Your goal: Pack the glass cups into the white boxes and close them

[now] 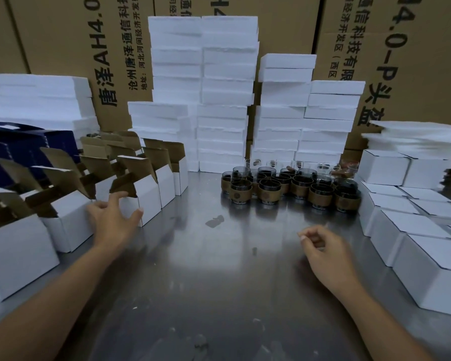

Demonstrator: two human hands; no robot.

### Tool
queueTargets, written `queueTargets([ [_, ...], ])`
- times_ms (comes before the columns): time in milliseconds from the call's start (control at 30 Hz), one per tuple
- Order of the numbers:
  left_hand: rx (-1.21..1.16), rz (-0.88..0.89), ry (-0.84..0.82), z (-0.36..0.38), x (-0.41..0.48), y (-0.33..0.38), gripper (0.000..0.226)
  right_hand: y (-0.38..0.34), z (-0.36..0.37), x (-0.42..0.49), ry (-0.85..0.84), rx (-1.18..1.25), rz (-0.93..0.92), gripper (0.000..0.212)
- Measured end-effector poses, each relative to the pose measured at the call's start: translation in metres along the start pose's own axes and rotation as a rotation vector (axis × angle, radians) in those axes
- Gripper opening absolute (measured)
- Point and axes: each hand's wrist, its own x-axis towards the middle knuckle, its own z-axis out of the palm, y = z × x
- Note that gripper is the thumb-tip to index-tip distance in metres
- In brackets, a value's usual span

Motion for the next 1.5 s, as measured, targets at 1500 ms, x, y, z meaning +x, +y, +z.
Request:
queueTargets([
  [1500,-0.243,0.518,-0.298,0.112,-0.131,0.111,0.030,-0.001,0.004,0.004,-0.132,0.111,0.024,0.051],
])
